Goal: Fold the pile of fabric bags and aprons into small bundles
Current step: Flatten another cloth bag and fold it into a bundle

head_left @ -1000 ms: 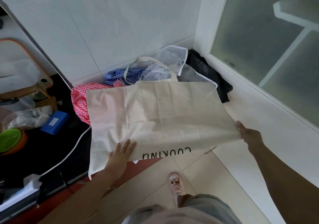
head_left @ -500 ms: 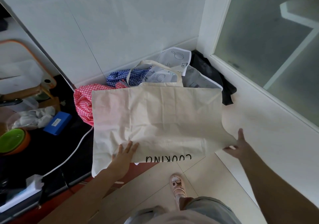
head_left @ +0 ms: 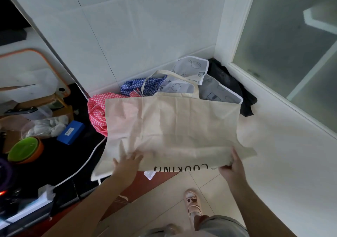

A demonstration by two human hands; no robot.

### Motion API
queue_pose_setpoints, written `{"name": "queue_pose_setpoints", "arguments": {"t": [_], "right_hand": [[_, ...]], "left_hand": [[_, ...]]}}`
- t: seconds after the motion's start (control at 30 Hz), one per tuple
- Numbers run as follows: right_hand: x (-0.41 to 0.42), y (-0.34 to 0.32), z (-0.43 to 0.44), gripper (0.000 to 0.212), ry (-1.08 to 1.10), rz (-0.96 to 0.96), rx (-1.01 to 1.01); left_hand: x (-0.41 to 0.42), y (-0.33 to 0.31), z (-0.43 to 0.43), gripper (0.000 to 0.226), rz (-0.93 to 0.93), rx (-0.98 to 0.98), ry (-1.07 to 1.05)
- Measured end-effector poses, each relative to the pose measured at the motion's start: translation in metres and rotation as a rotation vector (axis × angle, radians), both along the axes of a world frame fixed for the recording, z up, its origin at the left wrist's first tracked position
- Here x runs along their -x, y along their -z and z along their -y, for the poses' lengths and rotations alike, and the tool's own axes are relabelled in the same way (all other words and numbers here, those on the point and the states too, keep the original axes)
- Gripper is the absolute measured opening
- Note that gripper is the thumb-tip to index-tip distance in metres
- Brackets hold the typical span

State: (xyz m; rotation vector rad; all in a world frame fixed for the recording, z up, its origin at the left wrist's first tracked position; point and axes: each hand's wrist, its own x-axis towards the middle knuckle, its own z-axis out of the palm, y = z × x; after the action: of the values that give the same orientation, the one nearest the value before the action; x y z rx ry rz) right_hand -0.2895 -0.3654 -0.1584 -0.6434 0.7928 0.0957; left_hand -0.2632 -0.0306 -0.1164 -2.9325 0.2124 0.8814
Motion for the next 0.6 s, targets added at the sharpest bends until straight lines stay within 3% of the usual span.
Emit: {"name": "queue_pose_setpoints", "arguments": {"t": [0.07,0.2,0.33,0.6], "right_hand": [[-0.011,-0.014,0.013,0.014,0.188,-0.024,0.065],[-0.013,-0.019,0.036,0.027,0.195,-0.189,0.026],[0.000,-0.019,0.042,0.024,0.193,-0.243,-0.022],[-0.026,-0.074,0.070,0.035,0.100,-0.090,0.209]], "left_hand": [[0.000,-0.019,0.006,0.054,0.010,-0.269,0.040],[-0.001,-0.042,0.009,0.038,-0.006,-0.443,0.135],[-0.014,-0.049,-0.002,0.036,-0.010,-0.406,0.109],[-0.085,-0.109,-0.026,0.030,0.187,-0.179,0.062]]}}
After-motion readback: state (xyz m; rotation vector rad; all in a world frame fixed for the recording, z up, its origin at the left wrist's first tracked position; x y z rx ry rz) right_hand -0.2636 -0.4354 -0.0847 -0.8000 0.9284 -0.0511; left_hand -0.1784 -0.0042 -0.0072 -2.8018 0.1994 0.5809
